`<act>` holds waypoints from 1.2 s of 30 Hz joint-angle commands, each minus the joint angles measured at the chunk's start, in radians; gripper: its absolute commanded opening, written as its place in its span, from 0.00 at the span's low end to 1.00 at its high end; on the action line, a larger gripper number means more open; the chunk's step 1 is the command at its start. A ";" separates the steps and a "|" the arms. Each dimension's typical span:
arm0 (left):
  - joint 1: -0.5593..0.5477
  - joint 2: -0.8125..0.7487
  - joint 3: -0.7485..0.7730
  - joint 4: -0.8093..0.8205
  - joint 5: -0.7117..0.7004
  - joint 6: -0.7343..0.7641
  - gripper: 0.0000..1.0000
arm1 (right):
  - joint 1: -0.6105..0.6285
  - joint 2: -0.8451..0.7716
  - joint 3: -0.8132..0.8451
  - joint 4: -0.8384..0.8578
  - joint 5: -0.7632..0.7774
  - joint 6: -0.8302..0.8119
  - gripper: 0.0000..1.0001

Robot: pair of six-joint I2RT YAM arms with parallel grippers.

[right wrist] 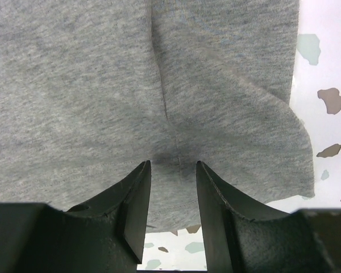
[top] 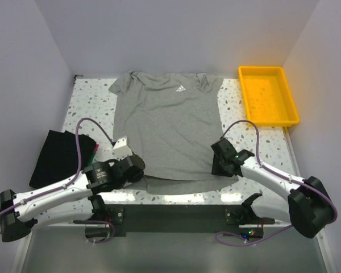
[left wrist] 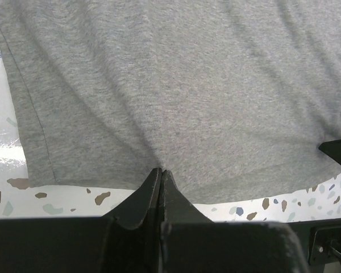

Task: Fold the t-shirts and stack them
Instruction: Flatten the tshirt out

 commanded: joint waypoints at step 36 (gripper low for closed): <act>-0.002 0.077 0.369 0.073 -0.110 0.132 0.00 | -0.001 -0.079 -0.057 0.060 -0.121 0.049 0.42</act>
